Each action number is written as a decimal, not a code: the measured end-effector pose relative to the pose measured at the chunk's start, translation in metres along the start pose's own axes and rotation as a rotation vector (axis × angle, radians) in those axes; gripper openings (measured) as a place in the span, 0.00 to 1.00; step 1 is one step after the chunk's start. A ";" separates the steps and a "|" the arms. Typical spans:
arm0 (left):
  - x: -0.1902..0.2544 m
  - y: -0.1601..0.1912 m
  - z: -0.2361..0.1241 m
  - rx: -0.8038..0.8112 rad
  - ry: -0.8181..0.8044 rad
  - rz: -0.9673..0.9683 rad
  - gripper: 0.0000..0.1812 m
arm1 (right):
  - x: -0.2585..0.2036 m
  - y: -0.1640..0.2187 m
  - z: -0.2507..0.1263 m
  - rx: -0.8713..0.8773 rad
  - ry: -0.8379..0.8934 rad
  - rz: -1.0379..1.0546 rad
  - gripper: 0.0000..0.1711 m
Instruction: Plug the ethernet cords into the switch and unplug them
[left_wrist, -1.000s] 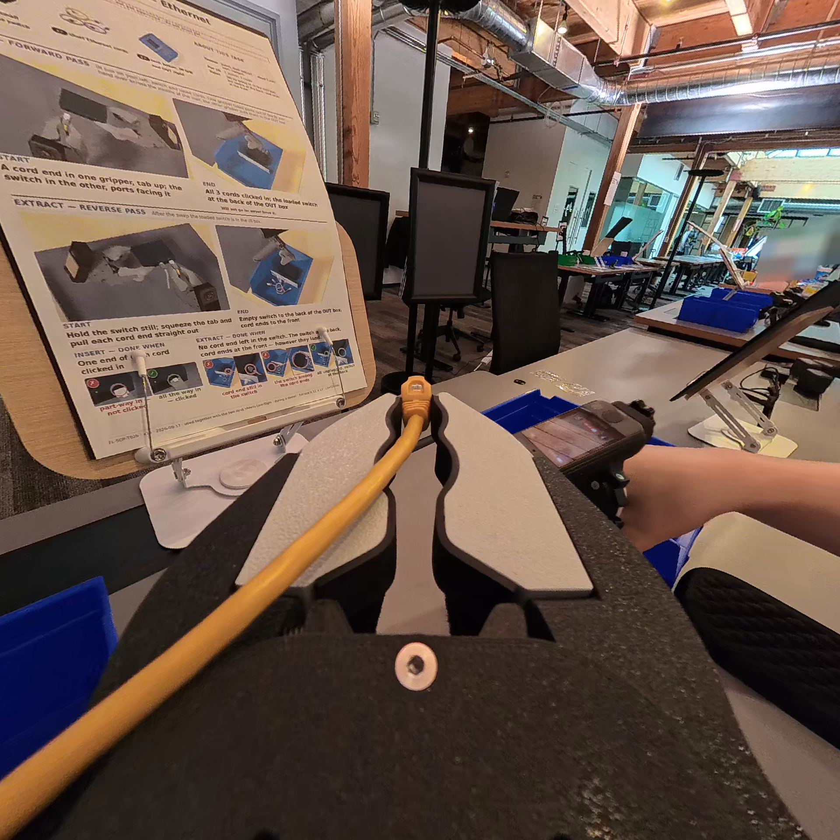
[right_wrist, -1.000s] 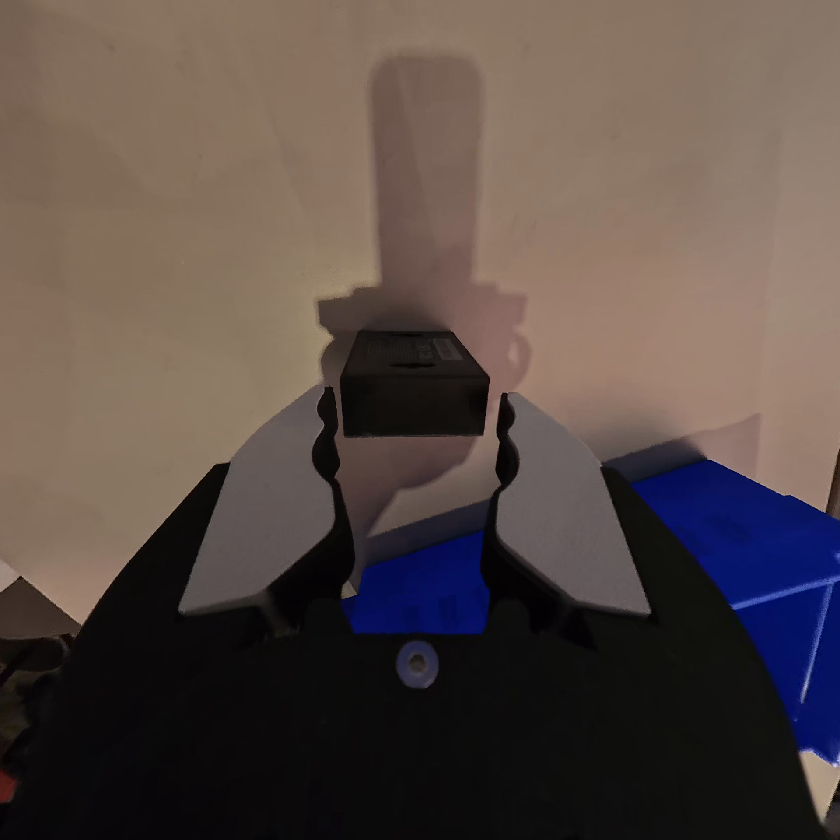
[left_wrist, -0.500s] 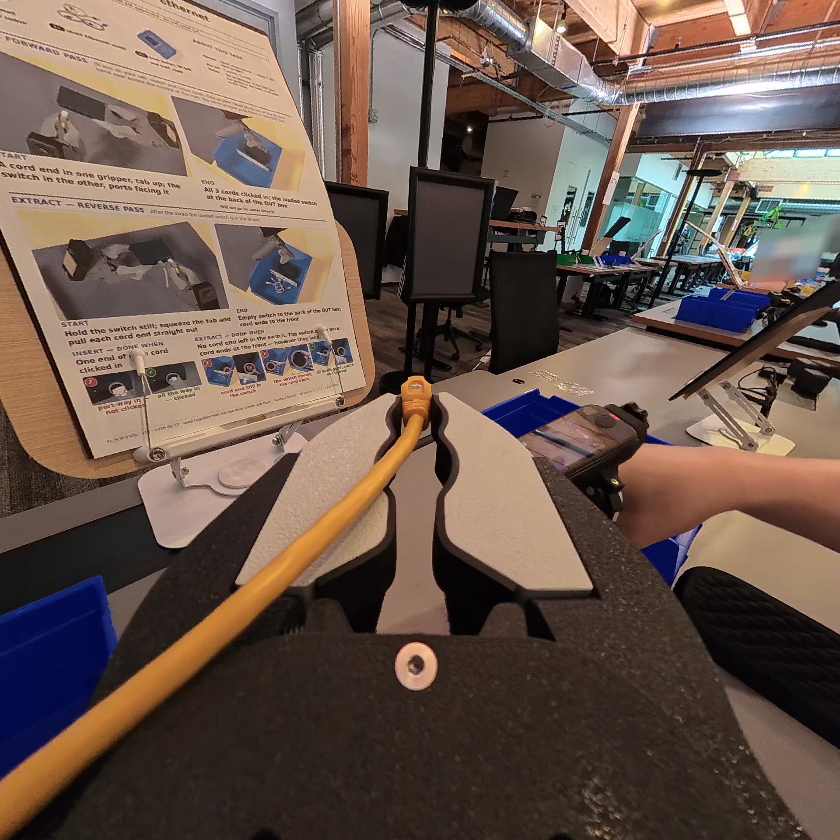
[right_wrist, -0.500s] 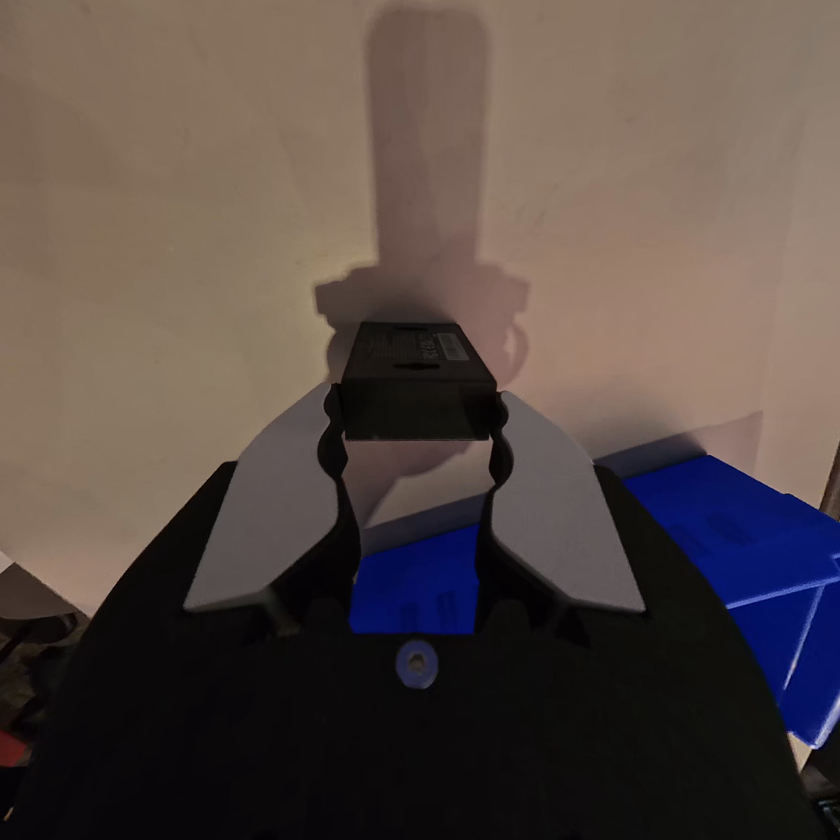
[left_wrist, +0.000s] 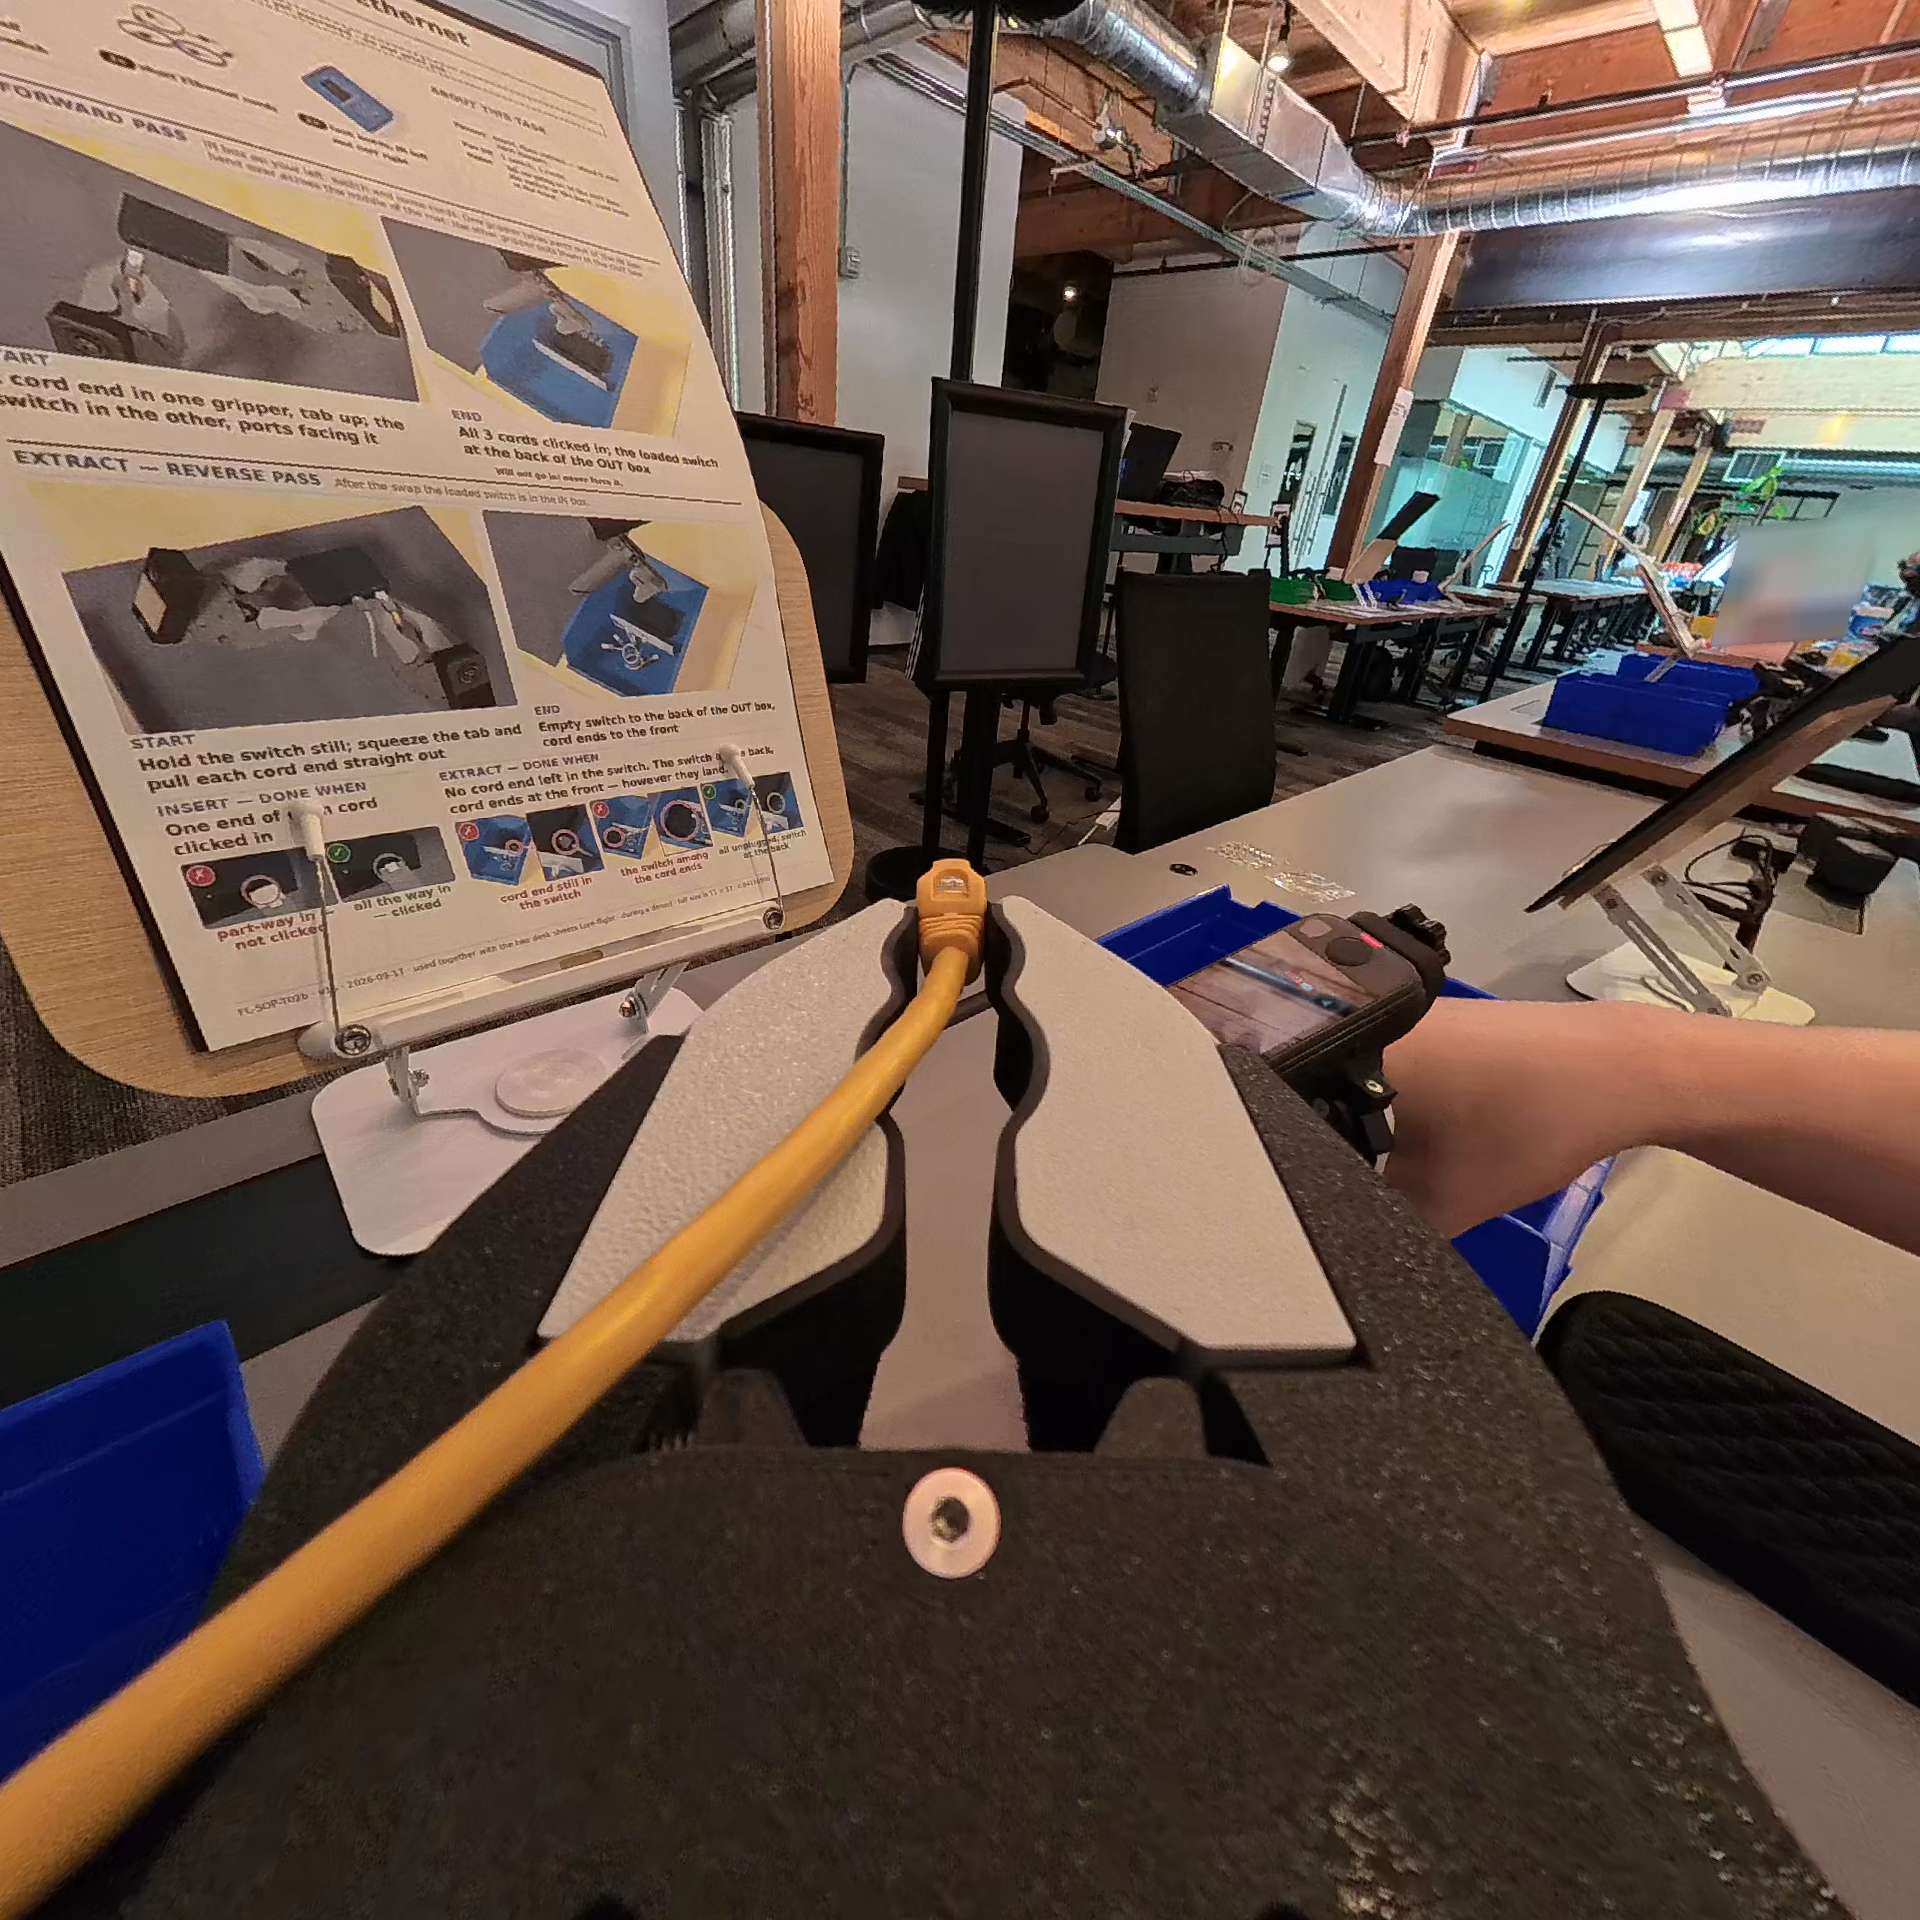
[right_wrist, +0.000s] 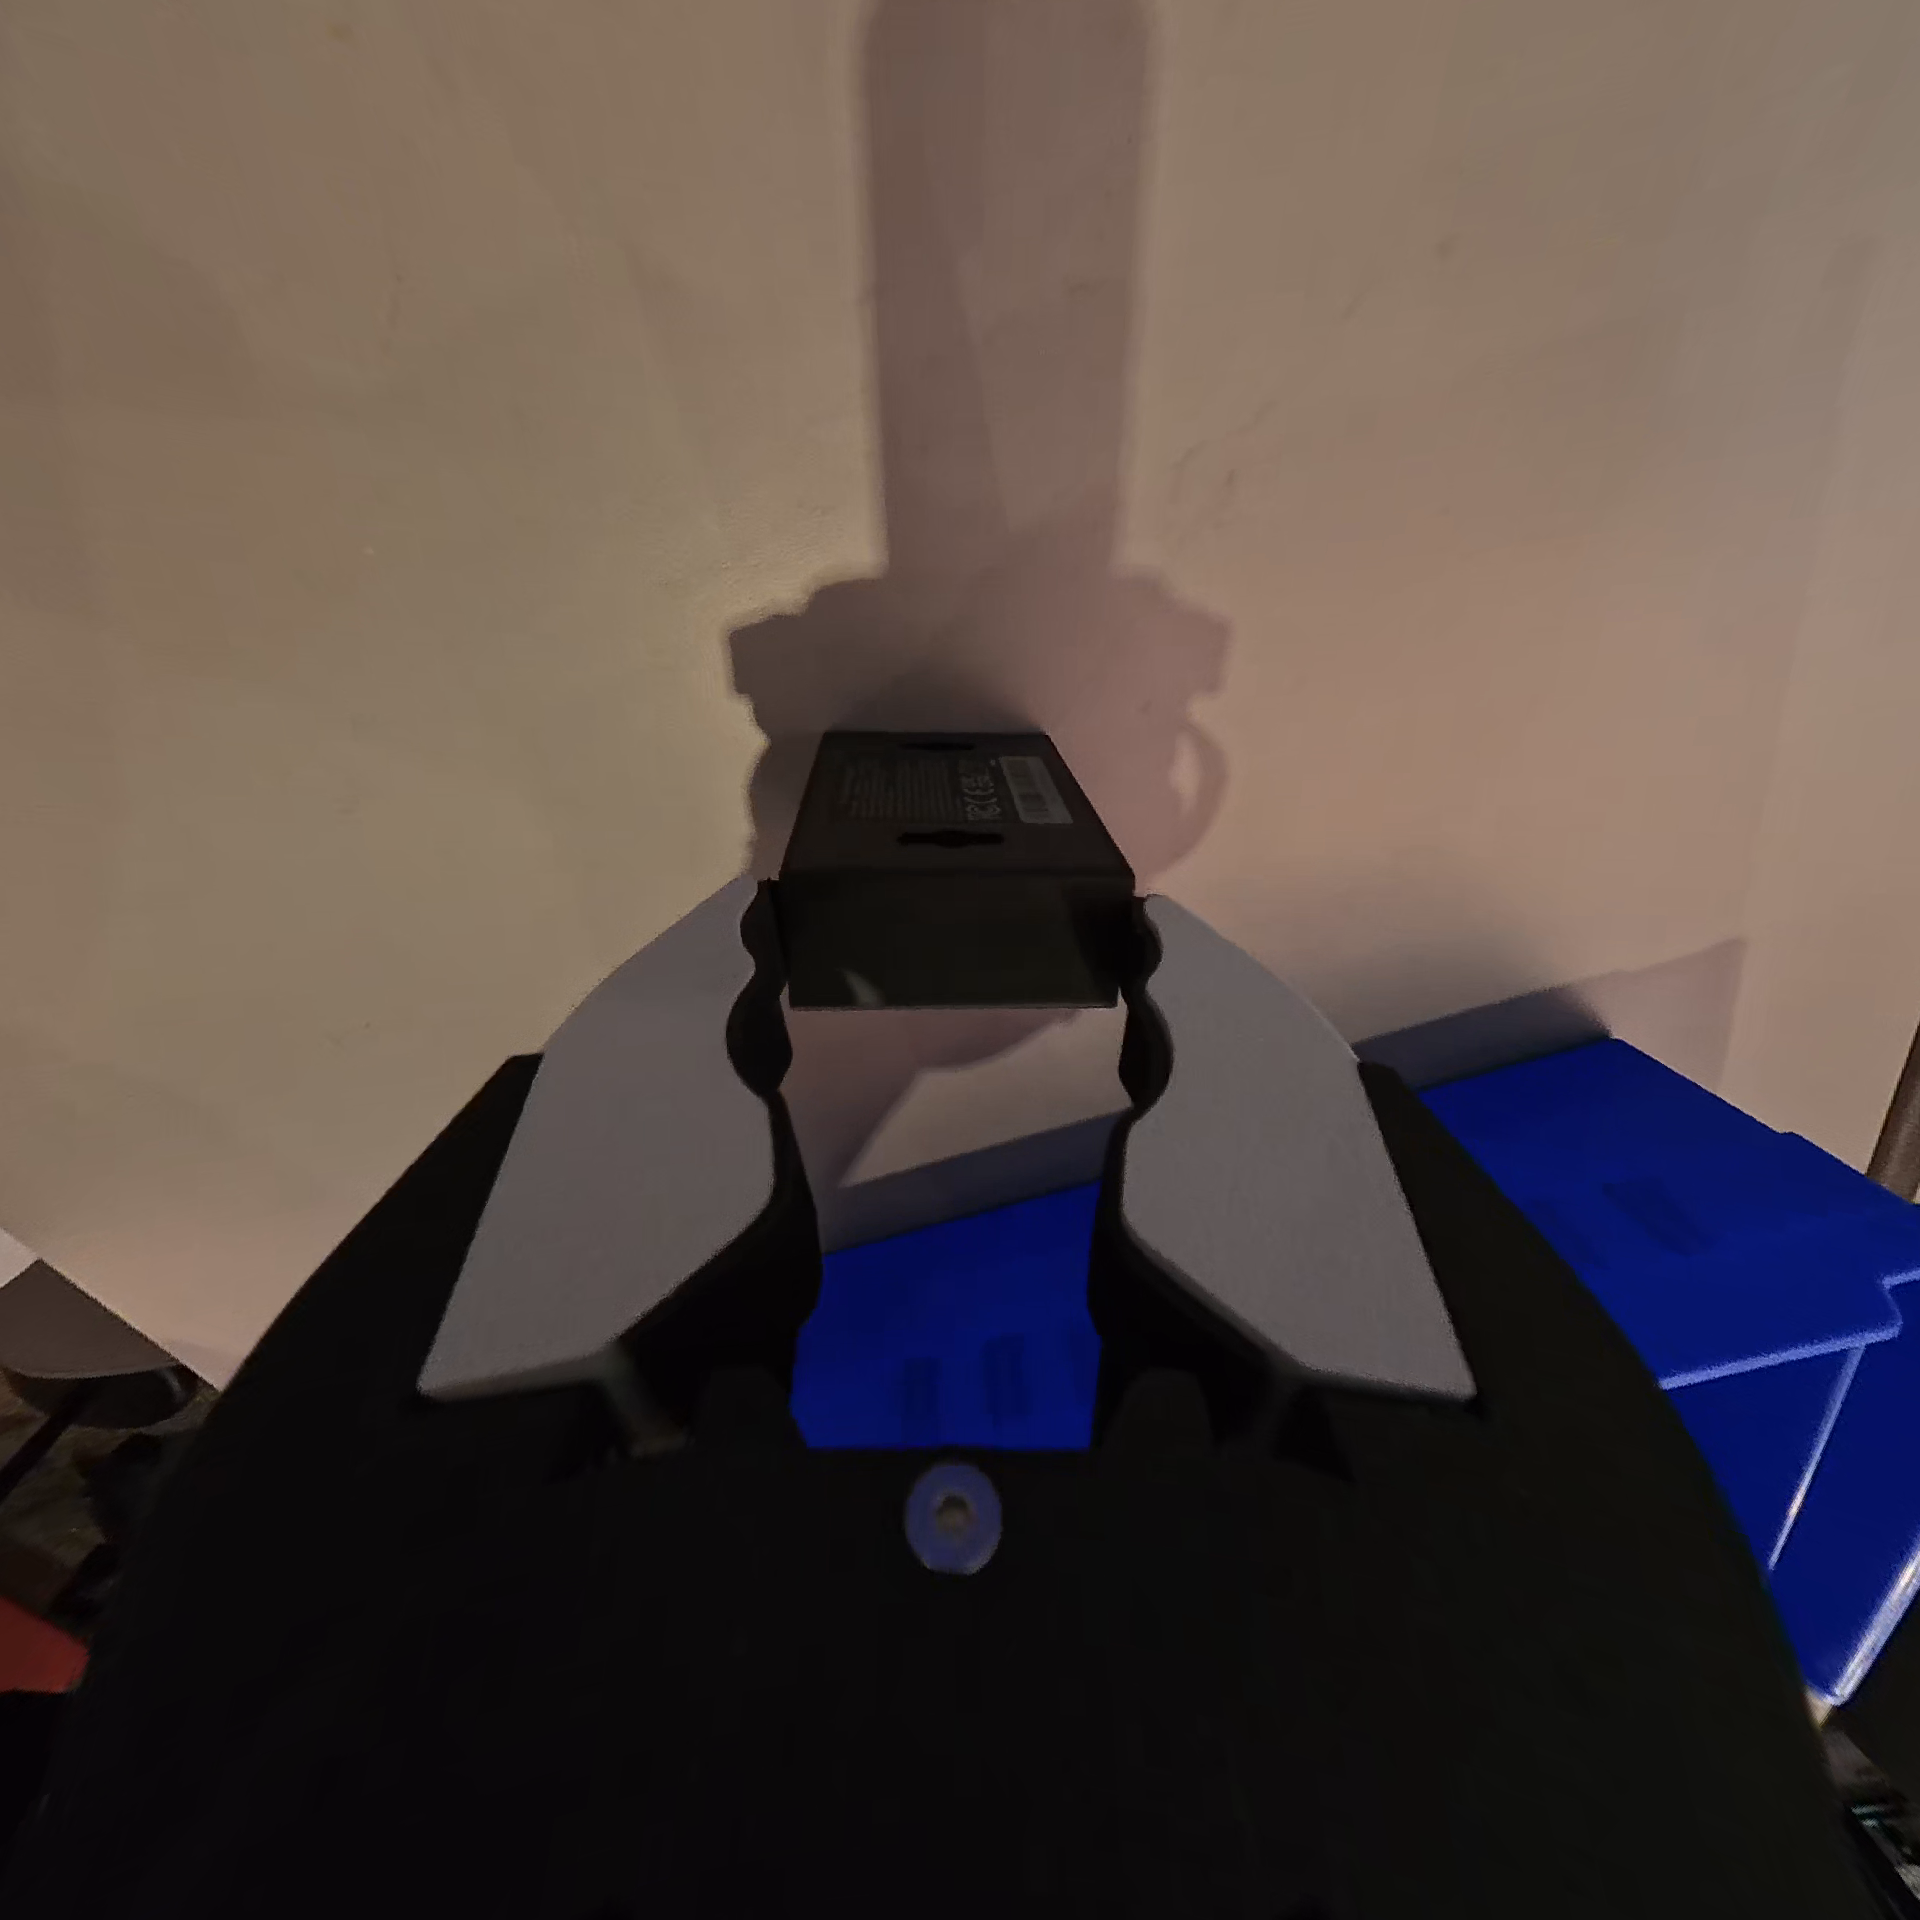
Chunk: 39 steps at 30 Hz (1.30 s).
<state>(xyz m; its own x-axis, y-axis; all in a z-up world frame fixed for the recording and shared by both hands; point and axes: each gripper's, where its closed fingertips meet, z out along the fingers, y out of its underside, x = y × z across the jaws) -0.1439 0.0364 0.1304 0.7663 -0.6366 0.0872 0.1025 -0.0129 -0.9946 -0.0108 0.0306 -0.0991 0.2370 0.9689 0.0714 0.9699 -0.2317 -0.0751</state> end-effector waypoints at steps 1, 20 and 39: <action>0.000 0.000 0.000 0.000 -0.001 0.000 0.07 | 0.000 0.000 0.000 -0.004 0.001 0.000 0.35; 0.000 -0.001 -0.001 0.002 0.001 -0.001 0.07 | 0.004 0.003 0.000 -0.039 0.025 -0.040 0.35; -0.002 0.003 0.002 -0.010 0.006 -0.012 0.06 | 0.056 -0.028 -0.109 0.578 0.216 0.110 0.35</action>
<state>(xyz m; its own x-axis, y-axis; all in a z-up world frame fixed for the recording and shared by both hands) -0.1439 0.0386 0.1277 0.7613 -0.6408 0.0987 0.1053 -0.0281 -0.9940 -0.0186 0.0821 0.0159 0.3983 0.8886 0.2273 0.7664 -0.1863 -0.6147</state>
